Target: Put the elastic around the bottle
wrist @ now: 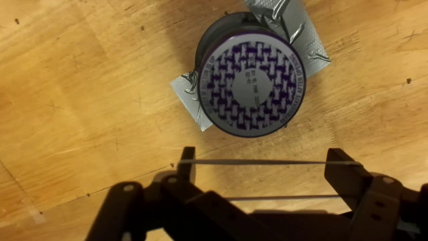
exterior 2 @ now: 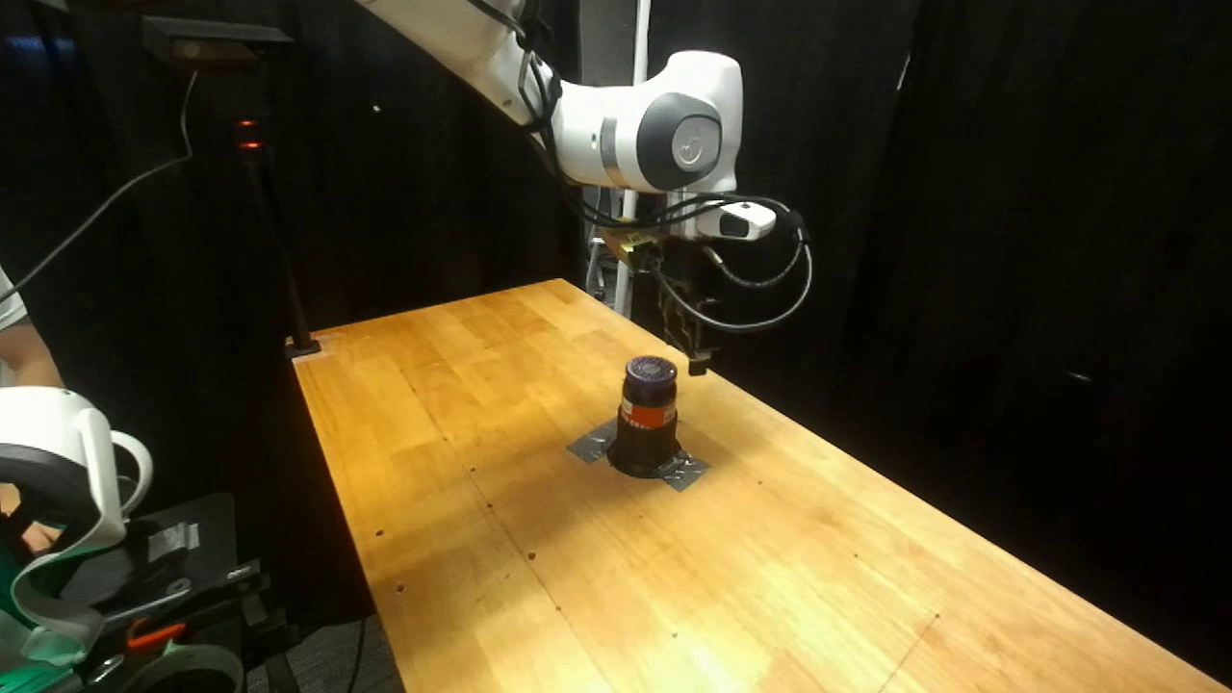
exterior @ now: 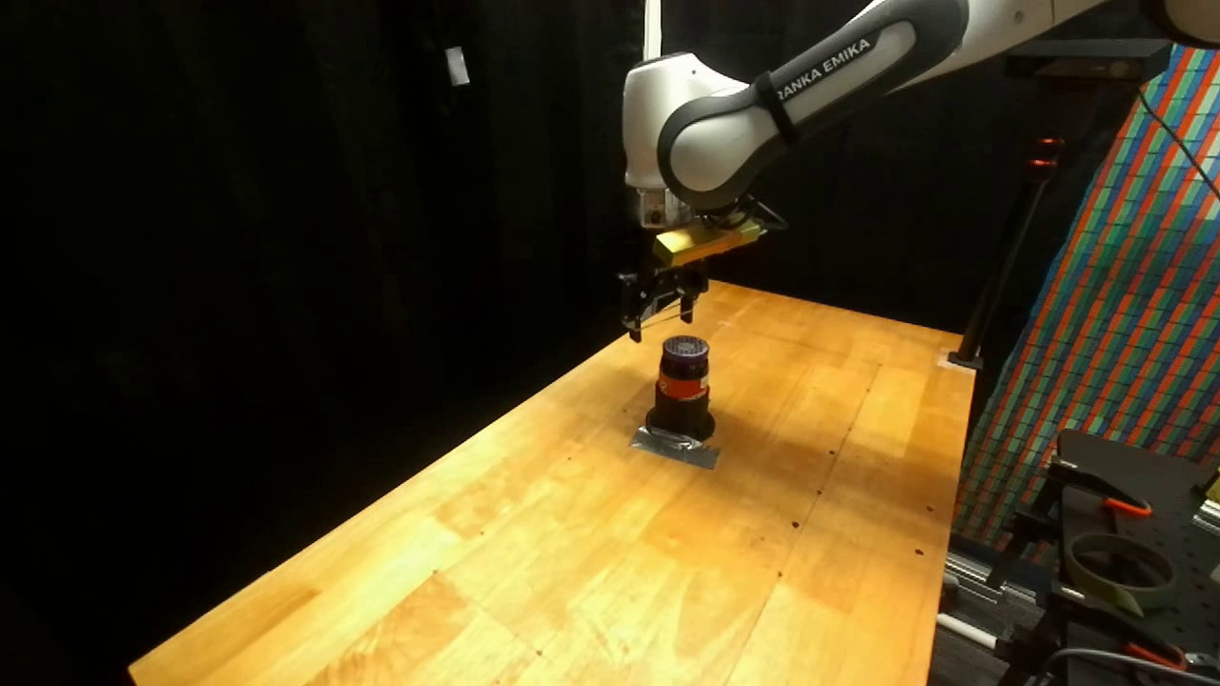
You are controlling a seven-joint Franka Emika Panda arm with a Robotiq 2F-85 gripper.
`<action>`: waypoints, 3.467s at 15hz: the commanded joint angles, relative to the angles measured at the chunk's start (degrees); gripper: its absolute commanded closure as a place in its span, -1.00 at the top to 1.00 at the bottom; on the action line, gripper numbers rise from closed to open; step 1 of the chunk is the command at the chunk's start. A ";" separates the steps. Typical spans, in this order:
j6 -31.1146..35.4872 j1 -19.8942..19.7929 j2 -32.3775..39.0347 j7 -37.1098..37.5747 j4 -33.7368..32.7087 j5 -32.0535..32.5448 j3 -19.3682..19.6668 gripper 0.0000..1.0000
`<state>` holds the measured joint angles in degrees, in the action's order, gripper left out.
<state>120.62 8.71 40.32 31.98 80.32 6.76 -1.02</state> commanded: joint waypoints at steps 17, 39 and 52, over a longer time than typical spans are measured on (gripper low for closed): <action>-9.84 -1.40 3.74 -2.90 -4.59 -9.70 0.49 1.00; -4.27 4.17 -7.85 -0.73 14.50 -6.67 2.86 1.00; 11.62 6.30 -16.18 7.76 31.23 -1.05 3.45 -0.78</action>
<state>127.94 14.23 28.55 36.92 104.95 3.90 1.79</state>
